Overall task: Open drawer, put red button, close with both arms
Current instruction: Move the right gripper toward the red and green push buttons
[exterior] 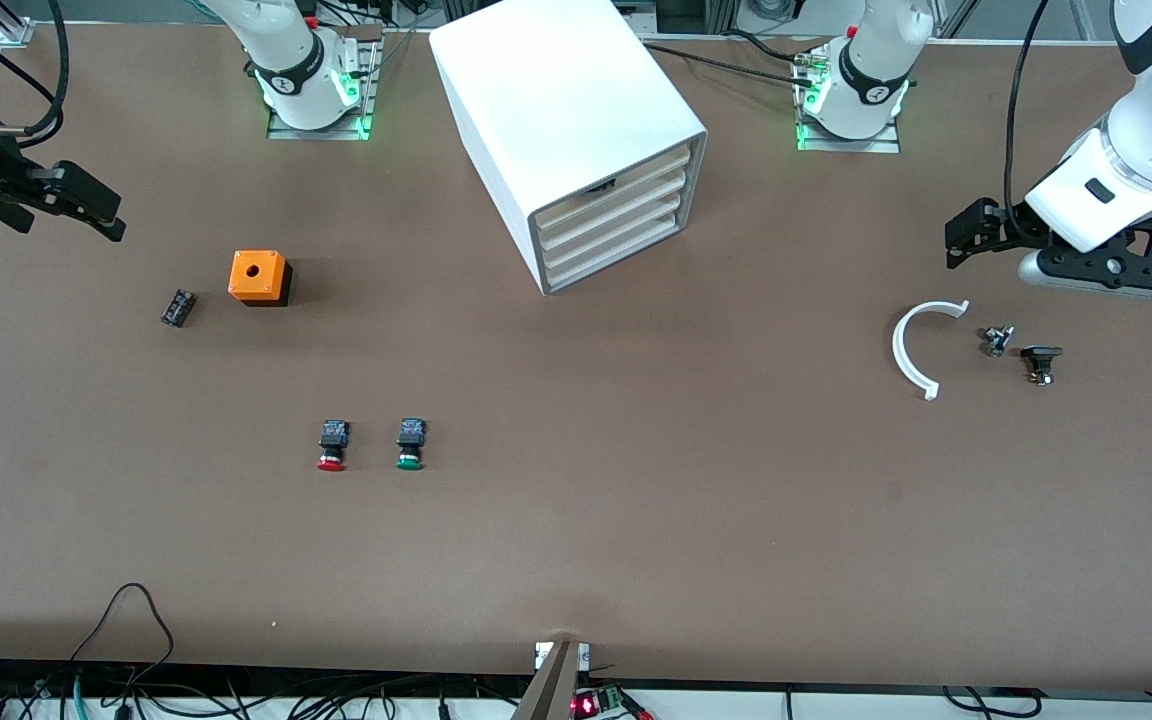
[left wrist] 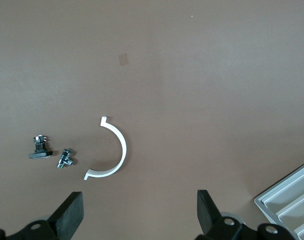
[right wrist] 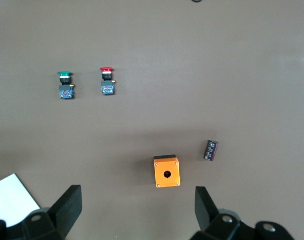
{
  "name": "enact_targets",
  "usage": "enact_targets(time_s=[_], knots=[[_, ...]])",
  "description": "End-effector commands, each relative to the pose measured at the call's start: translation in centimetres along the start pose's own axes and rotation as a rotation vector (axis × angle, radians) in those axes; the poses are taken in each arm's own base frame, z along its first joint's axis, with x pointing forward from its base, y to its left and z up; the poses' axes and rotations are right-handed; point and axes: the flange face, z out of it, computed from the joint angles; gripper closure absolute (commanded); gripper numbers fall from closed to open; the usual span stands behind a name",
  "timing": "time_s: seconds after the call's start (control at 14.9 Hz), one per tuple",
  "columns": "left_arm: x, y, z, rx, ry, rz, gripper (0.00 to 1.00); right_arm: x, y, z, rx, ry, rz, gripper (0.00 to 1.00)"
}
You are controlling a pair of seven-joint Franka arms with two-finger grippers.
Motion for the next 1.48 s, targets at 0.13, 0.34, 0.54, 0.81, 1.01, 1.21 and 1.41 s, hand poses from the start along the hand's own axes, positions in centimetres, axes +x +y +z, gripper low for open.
enact_targets(time_s=[0.13, 0.34, 0.54, 0.81, 1.01, 1.21, 1.41], knots=[[-0.2, -0.3, -0.7, 0.001, -0.011, 0.019, 0.00, -0.4, 0.6, -0.4, 0.005, -0.003, -0.002, 0.00], [-0.2, -0.3, -0.7, 0.001, -0.012, 0.020, 0.00, -0.4, 0.6, -0.3, 0.005, -0.004, 0.006, 0.00], [-0.2, -0.3, -0.7, -0.001, -0.012, 0.019, 0.00, -0.2, 0.6, 0.3, 0.004, -0.012, 0.005, 0.00], [-0.2, -0.4, -0.6, -0.001, -0.017, 0.013, 0.00, 1.3, 0.1, 4.2, 0.008, -0.072, -0.006, 0.00], [-0.3, -0.3, -0.6, -0.001, -0.025, 0.019, 0.00, 2.7, -0.5, 6.6, 0.044, -0.065, -0.005, 0.00], [-0.3, -0.4, -0.5, -0.001, -0.028, 0.022, 0.00, 4.6, -1.5, 9.7, 0.070, -0.066, -0.007, 0.00], [-0.9, 0.5, 0.2, -0.023, -0.088, 0.035, 0.00, 6.2, -3.2, 13.5, 0.070, -0.083, -0.028, 0.00]])
